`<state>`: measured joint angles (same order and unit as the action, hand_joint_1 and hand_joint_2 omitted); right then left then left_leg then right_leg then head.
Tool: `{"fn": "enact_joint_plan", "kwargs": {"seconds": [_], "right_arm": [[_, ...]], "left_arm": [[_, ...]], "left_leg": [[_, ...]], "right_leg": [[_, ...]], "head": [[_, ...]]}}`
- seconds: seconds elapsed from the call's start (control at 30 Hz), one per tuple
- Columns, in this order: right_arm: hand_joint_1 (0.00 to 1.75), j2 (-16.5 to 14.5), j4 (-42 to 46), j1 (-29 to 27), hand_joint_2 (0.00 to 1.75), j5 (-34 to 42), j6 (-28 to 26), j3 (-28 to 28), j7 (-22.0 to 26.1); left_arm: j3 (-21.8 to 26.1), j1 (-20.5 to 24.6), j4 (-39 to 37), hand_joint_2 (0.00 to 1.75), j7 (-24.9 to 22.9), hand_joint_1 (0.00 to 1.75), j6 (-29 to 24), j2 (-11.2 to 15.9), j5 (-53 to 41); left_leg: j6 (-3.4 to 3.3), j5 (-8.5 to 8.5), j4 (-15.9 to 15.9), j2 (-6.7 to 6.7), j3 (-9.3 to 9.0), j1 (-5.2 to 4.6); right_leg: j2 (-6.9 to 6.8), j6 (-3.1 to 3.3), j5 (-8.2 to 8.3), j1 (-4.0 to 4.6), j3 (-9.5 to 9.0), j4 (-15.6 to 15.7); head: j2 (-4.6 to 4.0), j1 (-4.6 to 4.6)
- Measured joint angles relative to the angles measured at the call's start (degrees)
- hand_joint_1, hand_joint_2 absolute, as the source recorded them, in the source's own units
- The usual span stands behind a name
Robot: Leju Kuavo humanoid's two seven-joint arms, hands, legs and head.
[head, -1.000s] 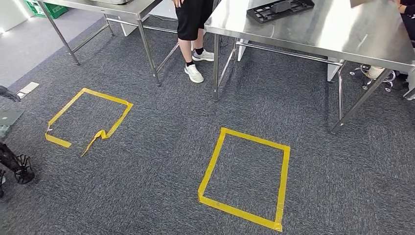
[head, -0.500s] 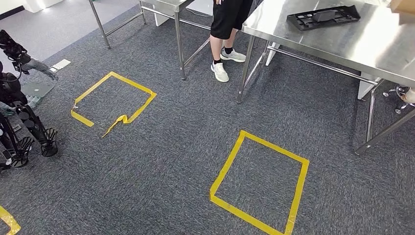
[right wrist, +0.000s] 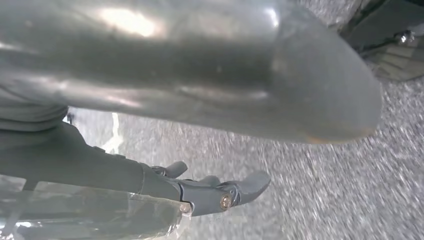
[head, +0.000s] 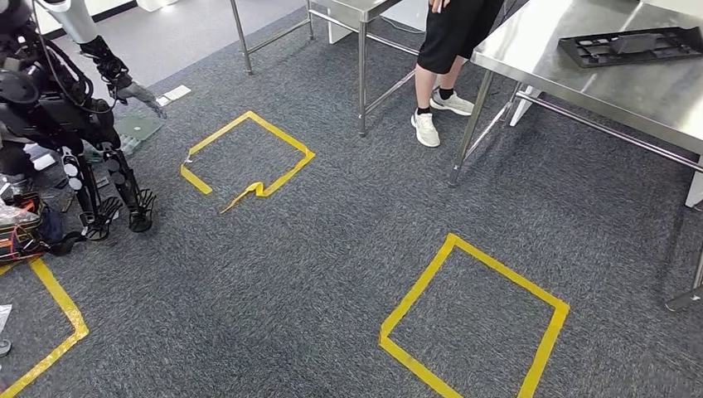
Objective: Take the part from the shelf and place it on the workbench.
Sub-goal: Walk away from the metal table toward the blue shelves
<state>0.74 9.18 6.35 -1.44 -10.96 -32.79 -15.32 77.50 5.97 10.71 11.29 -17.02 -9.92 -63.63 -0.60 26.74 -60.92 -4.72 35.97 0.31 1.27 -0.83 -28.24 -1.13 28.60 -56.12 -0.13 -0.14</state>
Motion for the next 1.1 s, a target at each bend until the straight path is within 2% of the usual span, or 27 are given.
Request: {"fn": "enact_joint_plan", "kwargs": {"seconds": [0.03, 0.07, 0.1, 0.13, 0.17, 0.2, 0.27, 0.3, 0.33, 0.37, 0.4, 0.43, 0.5, 0.57, 0.6, 0.63, 0.67, 0.7, 0.73, 0.77, 0.83, 0.87, 0.9, 0.93, 1.0, 1.07, 1.1], "right_arm": [[0.0, 0.09, -0.01, 0.07, 0.0, -0.09, 0.08, -0.08, -0.01], [0.0, 0.17, -0.02, 0.08, 0.0, -0.2, 0.19, -0.19, -0.03], [0.0, 0.23, -0.04, 0.09, 0.0, -0.31, 0.31, -0.33, -0.05], [0.0, 0.28, -0.06, 0.14, 0.0, -0.45, 0.45, -0.48, -0.08], [0.0, 0.31, -0.08, 0.23, 0.0, -0.59, 0.59, -0.66, -0.09], [0.0, 0.32, -0.08, 0.36, 0.0, -0.68, 0.68, -0.84, -0.1], [0.0, 0.39, -0.09, 0.62, 0.0, -0.77, 0.75, -1.15, -0.1], [0.0, 0.44, -0.09, 0.73, 0.0, -0.78, 0.76, -1.26, -0.11], [0.0, 0.5, -0.09, 0.86, 0.0, -0.79, 0.76, -1.32, -0.11], [0.0, 0.54, -0.09, 0.99, 0.0, -0.79, 0.77, -1.35, -0.13], [0.0, 0.54, -0.08, 1.17, 0.0, -0.79, 0.77, -1.39, -0.14], [0.0, 0.56, -0.08, 1.33, 0.0, -0.8, 0.77, -1.4, -0.16], [0.0, 0.61, -0.08, 1.41, 0.0, -0.82, 0.78, -1.41, -0.2], [0.0, 0.67, -0.1, 1.13, 0.0, -0.56, 0.73, -1.41, -0.25], [0.0, 0.68, -0.11, 0.89, 0.0, -0.24, 0.59, -1.41, -0.25], [0.0, 0.7, -0.13, 0.6, 0.0, 0.17, 0.36, -1.4, -0.2], [0.0, 0.71, -0.13, 0.25, 0.0, 0.59, 0.06, -1.38, -0.09], [0.0, 0.72, -0.13, -0.11, 0.0, 0.91, -0.26, -1.36, 0.05], [0.0, 0.72, -0.13, -0.42, 0.0, 1.15, -0.55, -1.34, 0.25], [0.0, 0.73, -0.14, -0.71, 0.0, 1.34, -0.79, -1.32, 0.44], [0.0, 0.72, -0.16, -1.01, 0.0, 1.61, -1.1, -1.28, 0.79], [0.0, 0.69, -0.17, -1.08, 0.0, 1.71, -1.16, -1.27, 0.89], [0.0, 0.68, -0.17, -1.09, 0.0, 1.78, -1.19, -1.27, 0.93], [0.0, 0.63, -0.17, -1.09, 0.0, 1.83, -1.19, -1.26, 0.93], [0.0, 0.59, -0.17, -1.16, 0.0, 1.88, -1.25, -1.24, 0.94], [0.0, 0.63, -0.18, -1.4, 0.0, 1.96, -1.37, -1.19, 0.96], [0.0, 0.65, -0.19, -1.58, 0.0, 2.0, -1.42, -1.16, 0.97]], "left_arm": [[0.06, 0.07, 0.0, 0.0, -0.01, 0.0, -0.03, -0.04, 0.03], [0.12, 0.13, 0.0, 0.0, -0.01, 0.0, -0.05, -0.09, 0.06], [0.19, 0.14, 0.0, 0.0, -0.01, 0.0, -0.09, -0.13, 0.11], [0.26, 0.11, 0.0, 0.0, -0.01, 0.0, -0.14, -0.16, 0.17], [0.31, 0.06, 0.0, 0.0, -0.01, 0.0, -0.19, -0.2, 0.22], [0.36, 0.03, 0.0, 0.0, -0.01, 0.0, -0.25, -0.21, 0.26], [0.39, 0.13, 0.0, 0.0, -0.01, 0.0, -0.33, -0.26, 0.28], [0.4, 0.25, 0.0, 0.0, -0.01, 0.0, -0.35, -0.31, 0.28], [0.4, 0.35, 0.0, 0.0, 0.0, 0.0, -0.36, -0.35, 0.28], [0.42, 0.42, 0.0, 0.0, 0.01, 0.0, -0.37, -0.4, 0.27], [0.46, 0.43, 0.0, 0.0, 0.01, 0.0, -0.38, -0.42, 0.27], [0.5, 0.4, 0.0, 0.0, 0.01, 0.0, -0.39, -0.45, 0.27], [0.57, 0.39, 0.02, 0.0, 0.02, 0.0, -0.39, -0.5, 0.26], [0.58, 0.43, 0.07, 0.0, 0.08, 0.0, -0.23, -0.56, 0.03], [0.57, 0.42, 0.08, 0.0, 0.13, 0.0, -0.04, -0.57, -0.22], [0.54, 0.35, 0.09, 0.0, 0.19, 0.0, 0.17, -0.6, -0.55], [0.49, 0.25, 0.09, 0.0, 0.25, 0.0, 0.38, -0.6, -0.85], [0.44, 0.16, 0.09, 0.0, 0.29, 0.0, 0.55, -0.6, -1.08], [0.36, 0.09, 0.09, 0.0, 0.32, 0.0, 0.7, -0.59, -1.32], [0.26, 0.07, 0.09, 0.0, 0.35, 0.0, 0.86, -0.58, -1.5], [-0.01, 0.08, 0.09, 0.0, 0.38, 0.0, 1.09, -0.54, -1.91], [-0.13, 0.06, 0.09, 0.0, 0.38, 0.0, 1.15, -0.52, -2.04], [-0.22, 0.0, 0.08, 0.0, 0.38, 0.0, 1.19, -0.5, -2.14], [-0.27, -0.07, 0.08, 0.0, 0.38, 0.0, 1.21, -0.49, -2.2], [-0.36, -0.1, 0.07, 0.0, 0.35, 0.0, 1.21, -0.48, -2.23], [-0.59, 0.03, 0.08, 0.0, 0.28, 0.0, 1.21, -0.47, -2.28], [-0.73, 0.08, 0.08, 0.0, 0.25, 0.0, 1.21, -0.46, -2.32]], "left_leg": [[0.15, 2.05, -3.42, 1.93, 1.65, 0.01], [0.35, 4.13, -7.44, 3.23, 3.54, 0.07], [0.52, 5.56, -10.93, 3.89, 5.16, 0.2], [0.67, 6.02, -12.93, 4.24, 6.02, 0.33], [0.77, 5.4, -12.68, 4.53, 5.7, 0.45], [0.82, 3.94, -10.11, 5.02, 4.12, 0.57], [0.76, 0.97, -2.19, 7.47, -0.71, 0.69], [0.53, 0.18, 0.72, 8.46, -2.44, 0.64], [0.21, -0.06, 2.23, 9.05, -3.29, 0.49], [-0.19, -0.04, 2.55, 8.87, -3.32, 0.25], [-0.64, -0.18, 2.67, 8.05, -3.16, 0.08], [-1.08, -0.38, 2.85, 7.45, -3.11, 0.05], [-1.93, -0.92, 3.29, 6.21, -3.06, 0.22], [-2.45, -1.27, 3.38, 4.78, -2.79, 0.25], [-2.57, -1.36, 3.36, 3.93, -2.63, 0.2], [-2.61, -1.42, 3.34, 3.04, -2.54, 0.15], [-2.6, -1.46, 3.31, 2.14, -2.51, 0.14], [-2.53, -1.51, 3.3, 1.29, -2.55, 0.15], [-2.42, -1.56, 3.28, 0.46, -2.59, 0.17], [-2.22, -1.62, 3.21, -0.3, -2.57, 0.13], [-1.62, -1.75, 3.12, -1.42, -2.36, -0.07], [-1.27, -1.85, 3.12, -1.86, -2.19, -0.14], [-0.92, -2.0, 3.19, -2.27, -2.03, -0.11], [-0.66, -2.01, 3.08, -2.28, -1.83, 0.02], [-0.27, -0.45, 0.91, -0.1, -0.68, 0.11], [0.03, 3.45, -5.55, 3.03, 2.33, 0.14], [0.2, 5.31, -9.45, 3.78, 4.14, 0.23]], "right_leg": [[-0.83, 0.34, 0.03, 0.07, 0.04, 0.01], [-1.7, 0.58, 0.0, 0.21, 0.12, 0.0], [-2.6, 0.66, -0.04, 0.36, 0.19, -0.01], [-3.46, 0.68, -0.06, 0.45, 0.27, -0.02], [-4.26, 0.69, -0.1, 0.47, 0.37, -0.03], [-4.98, 0.64, -0.16, 0.46, 0.41, -0.03], [-6.2, 0.27, -0.5, 0.69, 0.13, -0.17], [-6.72, -0.06, -0.71, 0.88, -0.06, -0.25], [-7.23, -0.4, -0.89, 1.08, -0.34, -0.32], [-7.76, -0.74, -0.97, 1.18, -0.45, -0.29], [-8.36, -1.08, -1.0, 1.16, -0.73, -0.22], [-8.17, -1.44, -1.16, 0.99, -0.8, -0.37], [-5.52, -1.66, -2.81, 0.73, 0.35, -2.92], [-2.36, -1.23, -6.2, 0.55, 3.9, -10.31], [-1.8, -1.13, -7.62, 0.54, 5.89, -14.37], [-1.58, -1.25, -8.28, 0.52, 7.3, -17.07], [-1.48, -1.62, -7.92, 0.47, 7.65, -17.45], [-1.34, -2.13, -6.66, 0.37, 6.87, -15.42], [-0.79, -2.69, -4.82, 0.19, 5.2, -11.49], [0.48, -3.06, -3.05, 0.0, 3.38, -7.14], [2.27, -2.84, -0.9, -0.05, 1.21, -1.62], [2.57, -2.4, -0.64, 0.1, 0.95, -1.0], [1.98, -1.93, -0.48, 0.28, 0.92, -1.03], [1.47, -1.48, -0.29, 0.16, 0.84, -1.0], [0.18, -0.49, 0.04, -0.07, 0.79, -0.81], [-1.39, 0.31, 0.08, 0.07, 0.88, -0.73], [-2.29, 0.55, 0.05, 0.23, 1.03, -0.74]], "head": [[0.0, -0.12], [0.0, -0.25], [0.0, -0.28], [0.0, -0.26], [0.0, -0.28], [0.0, -0.28], [0.0, -0.32], [0.0, -0.19], [0.0, -0.05], [0.0, 0.08], [0.0, 0.22], [0.0, 0.22], [0.0, 0.29], [0.0, 0.4], [0.0, 0.44], [0.0, 0.44], [0.0, 0.46], [0.0, 0.46], [0.0, 0.48], [0.0, 0.5], [0.0, 0.48], [0.0, 0.47], [0.0, 0.44], [0.0, 0.42], [0.0, 0.22], [0.0, -0.08], [0.0, -0.19]]}}
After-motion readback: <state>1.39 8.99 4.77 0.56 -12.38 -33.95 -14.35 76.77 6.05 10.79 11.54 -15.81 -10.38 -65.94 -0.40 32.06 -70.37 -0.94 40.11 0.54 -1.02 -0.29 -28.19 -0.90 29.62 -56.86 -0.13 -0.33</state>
